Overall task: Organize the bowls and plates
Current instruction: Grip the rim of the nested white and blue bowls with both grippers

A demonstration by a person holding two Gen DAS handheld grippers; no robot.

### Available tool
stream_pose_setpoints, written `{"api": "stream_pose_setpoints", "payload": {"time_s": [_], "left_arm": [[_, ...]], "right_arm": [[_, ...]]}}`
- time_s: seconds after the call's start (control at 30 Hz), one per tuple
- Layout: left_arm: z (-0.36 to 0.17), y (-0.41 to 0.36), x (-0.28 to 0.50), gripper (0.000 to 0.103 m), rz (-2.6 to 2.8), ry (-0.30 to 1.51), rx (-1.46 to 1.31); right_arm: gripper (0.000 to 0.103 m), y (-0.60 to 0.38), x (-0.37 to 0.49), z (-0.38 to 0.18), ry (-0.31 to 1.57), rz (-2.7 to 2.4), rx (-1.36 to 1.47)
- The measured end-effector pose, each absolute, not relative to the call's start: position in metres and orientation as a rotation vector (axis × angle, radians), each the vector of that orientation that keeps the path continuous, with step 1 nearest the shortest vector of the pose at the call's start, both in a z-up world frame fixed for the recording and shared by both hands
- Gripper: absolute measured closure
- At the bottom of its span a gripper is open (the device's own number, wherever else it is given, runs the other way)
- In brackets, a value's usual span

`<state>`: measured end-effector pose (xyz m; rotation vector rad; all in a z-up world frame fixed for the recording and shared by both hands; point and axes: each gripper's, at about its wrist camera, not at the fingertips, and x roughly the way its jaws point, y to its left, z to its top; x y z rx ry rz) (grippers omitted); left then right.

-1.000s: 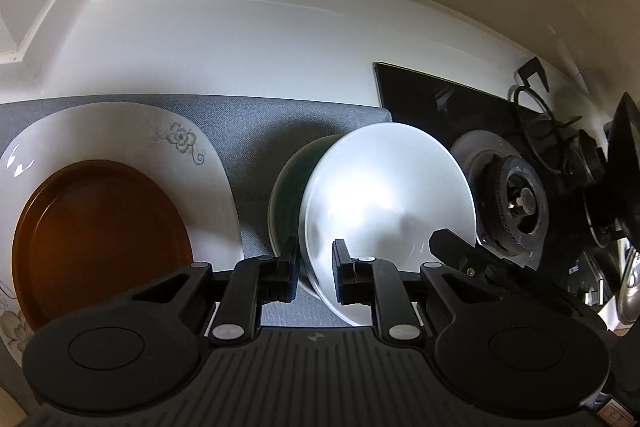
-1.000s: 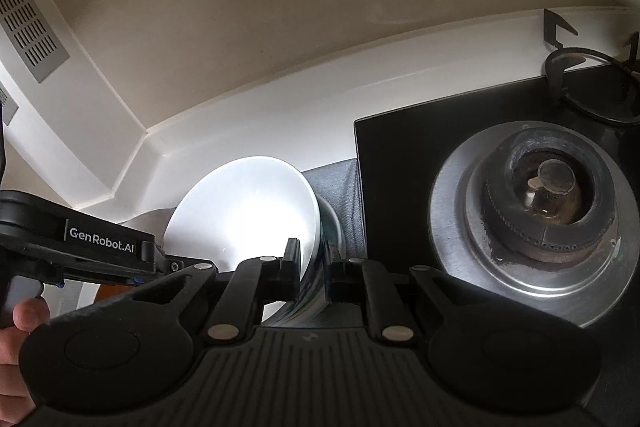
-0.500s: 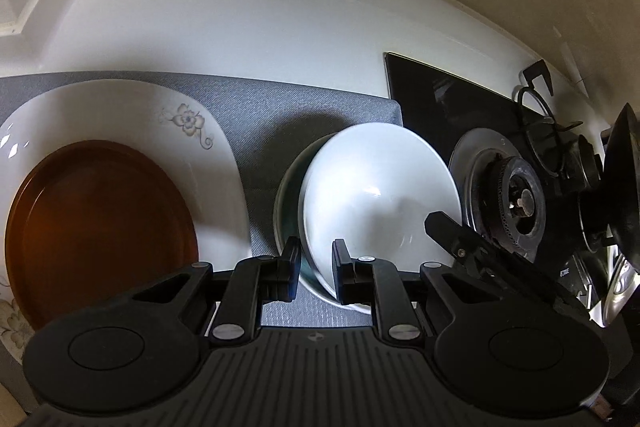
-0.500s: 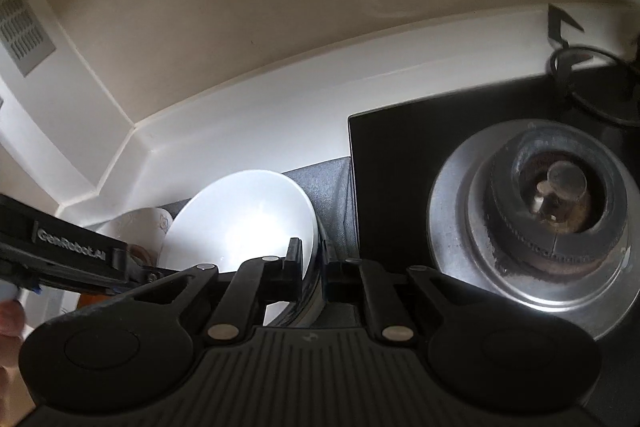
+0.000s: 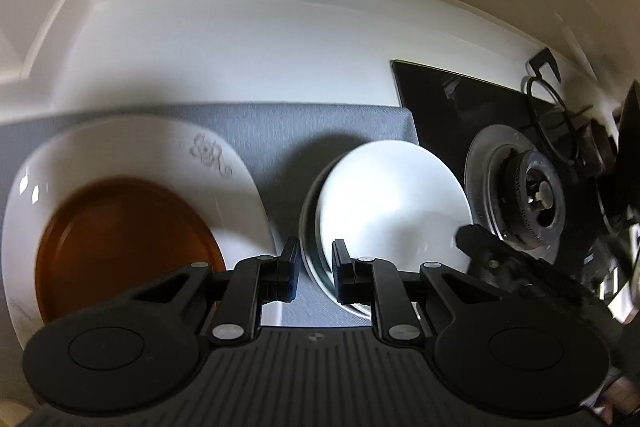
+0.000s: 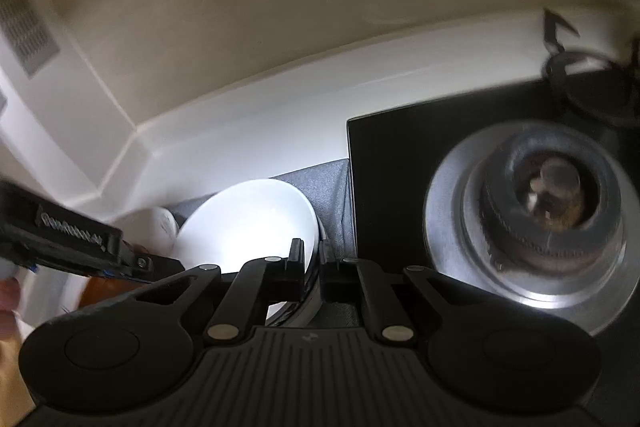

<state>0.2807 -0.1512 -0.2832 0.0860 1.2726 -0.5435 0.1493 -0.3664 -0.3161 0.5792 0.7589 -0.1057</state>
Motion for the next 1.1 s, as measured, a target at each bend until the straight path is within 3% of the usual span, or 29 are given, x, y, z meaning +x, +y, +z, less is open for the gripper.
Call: {"api": "stream_pose_setpoints", "payload": {"time_s": [0.1, 0.17, 0.2, 0.3, 0.37, 0.57, 0.7, 0.9, 1.1], "left_arm": [[-0.288, -0.156, 0.286, 0.085, -0.554, 1.259, 0.113], [-0.293, -0.160, 0.290, 0.085, -0.557, 1.269, 0.120], [-0.296, -0.162, 0.291, 0.085, -0.558, 1.278, 0.122], [-0.301, -0.172, 0.287, 0.078, -0.575, 1.265, 0.183], [-0.303, -0.178, 0.281, 0.079, -0.582, 1.236, 0.241], [-0.301, -0.167, 0.262, 0.079, -0.624, 1.290, 0.221], [-0.303, -0.158, 0.235, 0.078, -0.653, 1.292, 0.226], [-0.312, -0.161, 0.225, 0.075, -0.627, 1.284, 0.215], [-0.316, -0.164, 0.216, 0.073, -0.622, 1.278, 0.259]], "right_arm": [[0.078, -0.374, 0.146, -0.319, 0.765, -0.116, 0.638], [0.059, -0.374, 0.147, -0.322, 0.776, -0.094, 0.641], [0.058, -0.373, 0.148, -0.323, 0.781, -0.094, 0.640], [0.061, -0.369, 0.151, -0.331, 0.796, -0.102, 0.638], [0.075, -0.366, 0.153, -0.336, 0.803, -0.084, 0.655], [0.083, -0.361, 0.146, -0.329, 0.851, -0.090, 0.570], [0.082, -0.358, 0.123, -0.327, 0.872, -0.053, 0.537], [0.071, -0.358, 0.121, -0.341, 0.885, -0.042, 0.594], [0.073, -0.354, 0.119, -0.340, 0.874, -0.050, 0.602]]}}
